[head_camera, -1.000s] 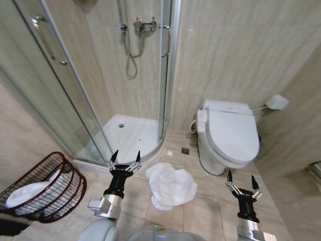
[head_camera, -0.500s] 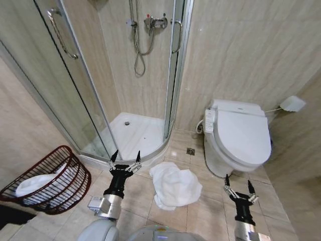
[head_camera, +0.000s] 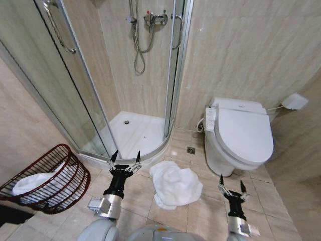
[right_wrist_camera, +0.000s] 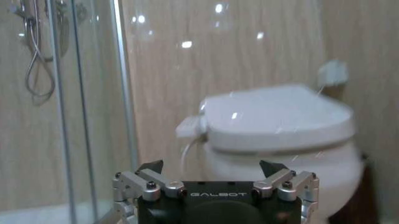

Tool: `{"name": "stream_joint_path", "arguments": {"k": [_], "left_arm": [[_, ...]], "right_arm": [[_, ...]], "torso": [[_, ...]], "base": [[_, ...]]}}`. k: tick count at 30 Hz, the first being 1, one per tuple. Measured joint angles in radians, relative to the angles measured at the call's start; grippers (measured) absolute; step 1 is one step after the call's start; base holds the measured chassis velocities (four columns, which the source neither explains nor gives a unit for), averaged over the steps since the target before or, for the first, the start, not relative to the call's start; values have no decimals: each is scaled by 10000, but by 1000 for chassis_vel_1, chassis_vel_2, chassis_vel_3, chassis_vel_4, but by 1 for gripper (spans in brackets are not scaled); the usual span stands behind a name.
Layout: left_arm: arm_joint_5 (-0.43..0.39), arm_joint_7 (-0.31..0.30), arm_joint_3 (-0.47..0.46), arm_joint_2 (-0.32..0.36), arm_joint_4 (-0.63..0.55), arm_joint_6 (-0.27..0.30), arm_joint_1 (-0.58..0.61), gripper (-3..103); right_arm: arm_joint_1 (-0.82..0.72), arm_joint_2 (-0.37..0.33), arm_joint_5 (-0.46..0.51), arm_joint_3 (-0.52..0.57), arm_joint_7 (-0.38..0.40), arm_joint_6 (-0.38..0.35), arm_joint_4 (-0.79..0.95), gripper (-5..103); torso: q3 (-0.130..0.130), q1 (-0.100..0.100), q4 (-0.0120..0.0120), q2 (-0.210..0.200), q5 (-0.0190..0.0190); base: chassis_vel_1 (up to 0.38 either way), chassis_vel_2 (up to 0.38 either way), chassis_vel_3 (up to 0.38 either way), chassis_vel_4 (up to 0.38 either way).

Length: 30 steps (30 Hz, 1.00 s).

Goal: Discard the used towel into the hamper.

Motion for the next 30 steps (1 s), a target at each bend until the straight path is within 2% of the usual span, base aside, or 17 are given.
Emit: {"name": "stream_joint_path", "arguments": {"k": [2,6,16,18,22,30], "left_arm": [[0,0,0,0,0,0,0,100],[0,0,1,0,0,0,1,100],[0,0,1,0,0,0,1,100],[0,0,0,0,0,0,0,100],[0,0,0,0,0,0,1,100],[0,0,0,0,0,0,0,100]], "right_arm": [[275,-149,120,-340,-18,-513,-117,100],[653,-377,164,-901,-102,-1091,-391,100],[1230,-711,-62,-1624,-17,-1331,-1365,100],[1622,-920,-94,-1816,66,-1393,-2072,100],[2245,-1230,-45,-2024,109,-1489,-3215,100],[2836,-1622,430,-2536,-84,-1885,-4159,100]], "torso": [[-77,-33,-1,-108,0],[-187,-94,-1,-280,-1],[-426,-195,-2,-619,-2],[-508,-233,-1,-736,1],[-552,-246,-1,-796,3],[-553,-245,-3,-793,-2]], "base": [[0,0,0,0],[0,0,0,0],[0,0,0,0],[0,0,0,0],[0,0,0,0],[0,0,0,0]]}}
